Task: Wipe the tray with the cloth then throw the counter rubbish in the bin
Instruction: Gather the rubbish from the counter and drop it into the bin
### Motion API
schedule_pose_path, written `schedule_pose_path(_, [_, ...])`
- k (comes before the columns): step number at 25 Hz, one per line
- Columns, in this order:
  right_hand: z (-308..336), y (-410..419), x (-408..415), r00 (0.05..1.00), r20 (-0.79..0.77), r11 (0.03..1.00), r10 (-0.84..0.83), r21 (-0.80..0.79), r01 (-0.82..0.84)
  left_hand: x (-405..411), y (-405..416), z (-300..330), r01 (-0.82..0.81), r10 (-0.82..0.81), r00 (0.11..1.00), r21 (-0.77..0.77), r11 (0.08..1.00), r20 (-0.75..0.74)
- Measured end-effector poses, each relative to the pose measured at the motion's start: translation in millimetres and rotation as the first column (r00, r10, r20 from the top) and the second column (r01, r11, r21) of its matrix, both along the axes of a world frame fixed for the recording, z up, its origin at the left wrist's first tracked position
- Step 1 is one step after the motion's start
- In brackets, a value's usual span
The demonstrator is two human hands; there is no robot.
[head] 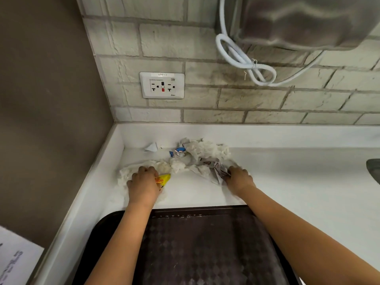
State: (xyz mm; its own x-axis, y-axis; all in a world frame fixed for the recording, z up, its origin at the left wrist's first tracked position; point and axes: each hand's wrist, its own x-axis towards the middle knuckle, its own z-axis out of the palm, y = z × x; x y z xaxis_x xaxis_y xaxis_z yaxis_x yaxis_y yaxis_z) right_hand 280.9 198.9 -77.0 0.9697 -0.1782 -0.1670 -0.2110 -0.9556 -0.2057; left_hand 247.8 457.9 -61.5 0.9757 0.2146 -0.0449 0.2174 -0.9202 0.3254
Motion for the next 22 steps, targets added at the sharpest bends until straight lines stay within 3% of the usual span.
schedule_pose_path(5, [5, -22, -28, 0.968, 0.187, 0.899, -0.168, 0.432, 0.073, -7, -3, 25, 0.007, 0.021, 0.958, -0.096, 0.995, 0.287])
schedule_pose_path(7, [15, -32, -48, 0.921, 0.308, 0.844, -0.241, 0.534, 0.042, -10, -11, 42, 0.036, 0.068, 0.930, -0.272, 0.962, 0.362])
schedule_pose_path(11, [40, -56, -91, 0.817, 0.431, 0.725, -0.383, 0.689, -0.023, -23, -42, 72, 0.027, 0.277, 0.899, -0.673, 0.739, 0.339])
schedule_pose_path(13, [50, -70, -113, 0.789, 0.440, 0.684, -0.429, 0.729, -0.034, -34, -64, 80, 0.017, 0.345, 0.902, -0.821, 0.570, 0.258])
schedule_pose_path(15, [60, -83, -137, 0.764, 0.461, 0.663, -0.452, 0.746, -0.059, -50, -87, 88, 0.042, 0.315, 0.931, -0.911, 0.410, 0.185])
schedule_pose_path(16, [65, -89, -151, 0.756, 0.472, 0.658, -0.454, 0.749, -0.073, -63, -100, 92, 0.055, 0.278, 0.945, -0.925, 0.376, 0.169])
schedule_pose_path(22, [65, -134, -230, 0.716, 0.448, 0.579, -0.535, 0.812, -0.076, -152, -180, 103, 0.173, -0.013, 0.984, -0.933, 0.317, 0.179])
